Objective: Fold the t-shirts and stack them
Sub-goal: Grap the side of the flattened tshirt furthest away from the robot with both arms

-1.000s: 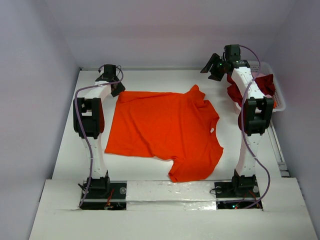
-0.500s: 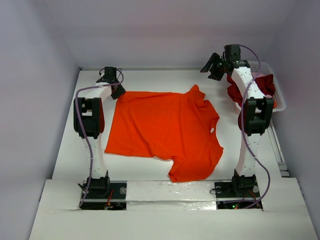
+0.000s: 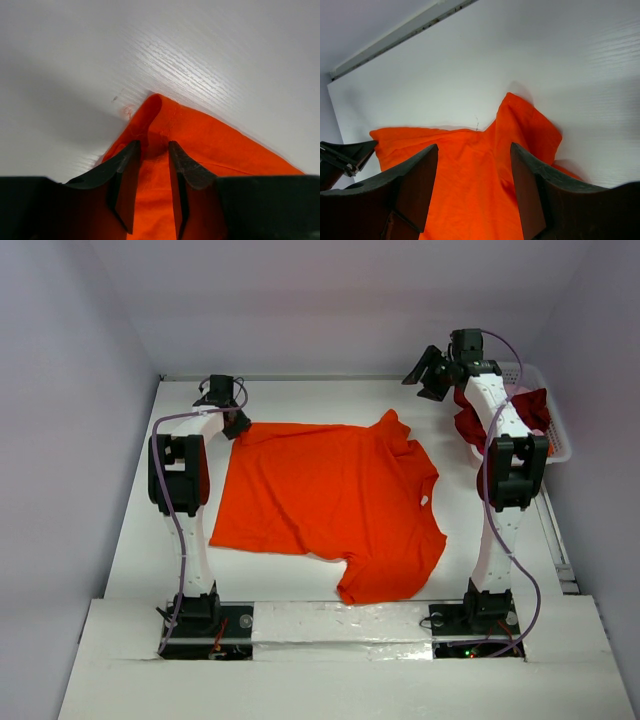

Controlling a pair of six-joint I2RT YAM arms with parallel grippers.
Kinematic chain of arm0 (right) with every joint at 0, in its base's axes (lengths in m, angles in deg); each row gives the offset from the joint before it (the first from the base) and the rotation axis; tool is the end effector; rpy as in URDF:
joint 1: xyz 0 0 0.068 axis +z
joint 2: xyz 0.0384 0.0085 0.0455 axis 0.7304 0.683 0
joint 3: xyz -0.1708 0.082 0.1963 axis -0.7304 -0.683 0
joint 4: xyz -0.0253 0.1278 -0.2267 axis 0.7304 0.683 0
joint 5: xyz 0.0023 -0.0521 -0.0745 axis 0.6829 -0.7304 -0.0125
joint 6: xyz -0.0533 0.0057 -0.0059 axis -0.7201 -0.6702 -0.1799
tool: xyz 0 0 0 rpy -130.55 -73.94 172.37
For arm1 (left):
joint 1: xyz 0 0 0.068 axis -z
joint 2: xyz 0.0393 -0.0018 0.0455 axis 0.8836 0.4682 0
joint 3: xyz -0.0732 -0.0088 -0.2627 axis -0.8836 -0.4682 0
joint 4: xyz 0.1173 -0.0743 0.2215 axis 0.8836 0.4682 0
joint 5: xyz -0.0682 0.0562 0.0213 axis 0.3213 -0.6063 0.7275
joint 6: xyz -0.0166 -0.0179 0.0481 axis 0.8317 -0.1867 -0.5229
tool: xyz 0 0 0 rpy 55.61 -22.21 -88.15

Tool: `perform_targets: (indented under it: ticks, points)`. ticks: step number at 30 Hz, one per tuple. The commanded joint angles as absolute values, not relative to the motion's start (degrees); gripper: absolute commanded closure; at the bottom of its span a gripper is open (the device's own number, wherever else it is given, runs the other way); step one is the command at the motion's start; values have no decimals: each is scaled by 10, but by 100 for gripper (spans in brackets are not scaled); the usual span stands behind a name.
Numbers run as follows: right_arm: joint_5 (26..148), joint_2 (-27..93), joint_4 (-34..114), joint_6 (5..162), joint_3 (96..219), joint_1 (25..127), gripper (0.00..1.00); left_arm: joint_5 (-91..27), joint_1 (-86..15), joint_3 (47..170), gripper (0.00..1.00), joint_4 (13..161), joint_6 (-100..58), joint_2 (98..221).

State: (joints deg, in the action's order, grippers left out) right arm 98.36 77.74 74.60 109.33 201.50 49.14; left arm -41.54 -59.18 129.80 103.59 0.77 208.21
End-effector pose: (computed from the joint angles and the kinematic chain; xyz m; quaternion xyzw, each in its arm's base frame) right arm 0.5041 0.0310 0.2903 0.1698 0.8862 0.2621 0.3423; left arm 0.4852 -0.0238 0.1809 -0.2442 0.8921 -0.1081 0.3645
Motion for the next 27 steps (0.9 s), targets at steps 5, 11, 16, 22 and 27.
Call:
perform_targets:
  ticks: [5, 11, 16, 22, 27]
  points:
    - [994, 777, 725, 1094, 2035, 487, 35, -407, -594, 1301, 91, 1028, 13, 2086]
    - [996, 778, 724, 1095, 2035, 487, 35, -407, -594, 1299, 100, 1027, 17, 2083]
    - [989, 781, 724, 1095, 2033, 487, 35, -406, -594, 1305, 100, 1032, 18, 2078]
    - [980, 809, 721, 1113, 2037, 482, 34, -406, -594, 1305, 100, 1034, 19, 2071]
    - [925, 815, 746, 1131, 2013, 482, 35, -406, -594, 1307, 100, 1038, 21, 2069]
